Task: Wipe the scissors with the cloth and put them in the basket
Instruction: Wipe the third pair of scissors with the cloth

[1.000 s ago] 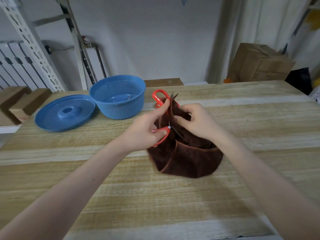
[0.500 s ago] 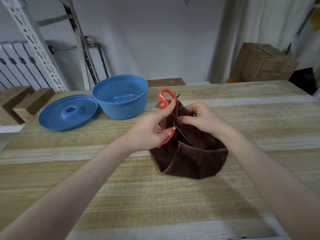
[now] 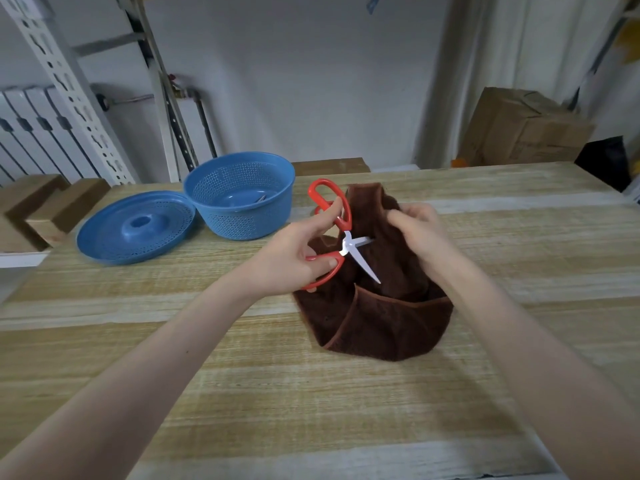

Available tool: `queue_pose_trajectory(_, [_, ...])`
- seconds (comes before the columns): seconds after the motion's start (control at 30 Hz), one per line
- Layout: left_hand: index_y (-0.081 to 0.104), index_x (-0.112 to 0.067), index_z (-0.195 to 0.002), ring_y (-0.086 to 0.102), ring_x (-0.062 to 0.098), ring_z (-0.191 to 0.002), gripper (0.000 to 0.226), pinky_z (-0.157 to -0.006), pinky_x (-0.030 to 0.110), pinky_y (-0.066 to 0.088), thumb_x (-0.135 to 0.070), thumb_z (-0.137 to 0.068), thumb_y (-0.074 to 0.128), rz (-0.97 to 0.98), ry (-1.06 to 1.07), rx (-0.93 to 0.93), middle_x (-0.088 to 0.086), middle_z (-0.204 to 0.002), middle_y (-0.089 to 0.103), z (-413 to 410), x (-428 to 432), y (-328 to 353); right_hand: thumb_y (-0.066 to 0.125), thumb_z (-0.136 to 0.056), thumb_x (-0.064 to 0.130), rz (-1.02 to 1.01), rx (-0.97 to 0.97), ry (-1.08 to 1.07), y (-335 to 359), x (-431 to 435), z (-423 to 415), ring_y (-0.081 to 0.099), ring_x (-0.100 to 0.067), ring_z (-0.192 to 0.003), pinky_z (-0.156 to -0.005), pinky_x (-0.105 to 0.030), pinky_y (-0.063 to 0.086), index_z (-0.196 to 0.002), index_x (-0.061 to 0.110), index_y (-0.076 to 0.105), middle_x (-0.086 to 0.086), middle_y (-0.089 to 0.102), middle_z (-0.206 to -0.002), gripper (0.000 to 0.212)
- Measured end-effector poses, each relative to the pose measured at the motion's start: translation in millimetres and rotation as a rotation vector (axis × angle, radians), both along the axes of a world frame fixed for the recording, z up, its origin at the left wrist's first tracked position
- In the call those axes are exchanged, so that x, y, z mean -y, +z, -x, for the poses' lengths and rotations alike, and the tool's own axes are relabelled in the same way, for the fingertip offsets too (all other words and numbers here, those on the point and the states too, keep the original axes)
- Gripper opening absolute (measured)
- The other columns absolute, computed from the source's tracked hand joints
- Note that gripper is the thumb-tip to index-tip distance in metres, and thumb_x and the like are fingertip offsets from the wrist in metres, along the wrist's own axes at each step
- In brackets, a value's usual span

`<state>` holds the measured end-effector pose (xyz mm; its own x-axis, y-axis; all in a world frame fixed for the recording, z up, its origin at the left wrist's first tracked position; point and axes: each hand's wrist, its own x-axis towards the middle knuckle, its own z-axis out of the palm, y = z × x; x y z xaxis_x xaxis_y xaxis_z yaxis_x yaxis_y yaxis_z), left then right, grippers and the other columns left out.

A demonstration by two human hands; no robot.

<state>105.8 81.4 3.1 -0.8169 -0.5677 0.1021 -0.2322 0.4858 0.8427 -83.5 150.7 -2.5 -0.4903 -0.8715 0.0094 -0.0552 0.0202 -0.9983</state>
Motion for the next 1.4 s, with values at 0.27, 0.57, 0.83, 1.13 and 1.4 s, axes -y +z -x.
queue_pose_trajectory(0.27, [0.017,-0.03,-0.152,0.043,0.009,-0.041,0.081,-0.046,0.023,0.043,0.005,-0.091,0.057,0.053,-0.015,0.0,-0.011,-0.149,0.038,-2.2,-0.7,-2.4,0.065,-0.091,0.014,-0.009,-0.513,0.312,7.1,-7.4,0.6,0.064,0.004,-0.069,-0.067,-0.017,0.05,-0.081,0.024,0.069,0.016,0.07,-0.069,0.015])
queue_pose_trajectory(0.57, [0.017,-0.025,-0.153,0.038,0.004,-0.043,0.081,-0.046,0.015,0.038,0.006,-0.09,0.058,0.073,-0.059,0.056,-0.008,-0.149,0.041,-10.5,1.4,-0.6,0.063,-0.092,0.008,-0.066,-0.607,0.528,3.3,-4.6,5.0,0.064,0.003,-0.08,-0.082,-0.024,0.046,-0.082,0.027,0.067,0.021,0.07,-0.077,0.023])
queue_pose_trajectory(0.83, [0.017,-0.031,-0.153,0.043,0.009,-0.044,0.083,-0.047,0.025,0.042,0.003,-0.089,0.059,0.11,-0.059,0.058,-0.008,-0.14,0.052,-4.3,-1.9,0.3,0.067,-0.09,0.017,-0.045,-0.578,0.388,-3.0,1.3,-0.8,0.07,-0.026,-0.085,-0.086,-0.048,0.054,-0.089,0.007,0.073,-0.009,0.075,-0.087,0.012])
queue_pose_trajectory(1.13, [0.017,-0.02,-0.153,0.043,0.0,-0.041,0.08,-0.045,0.012,0.039,0.01,-0.09,0.055,-0.01,-0.075,0.047,-0.008,-0.148,0.039,-6.5,-6.6,5.5,0.058,-0.093,0.003,-0.095,-0.415,0.593,-1.1,-3.3,15.8,0.066,0.003,-0.074,-0.072,-0.014,0.047,-0.086,0.018,0.068,0.017,0.072,-0.074,0.019])
queue_pose_trajectory(1.4, [0.016,-0.02,-0.153,0.048,-0.006,-0.04,0.079,-0.042,0.013,0.041,0.013,-0.091,0.051,-0.073,-0.06,0.026,-0.006,-0.147,0.029,-3.3,-7.6,15.7,0.062,-0.094,0.017,-0.018,-0.565,0.476,-1.9,0.7,9.7,0.066,0.0,-0.075,-0.075,-0.021,0.049,-0.082,0.031,0.069,0.017,0.072,-0.076,0.02])
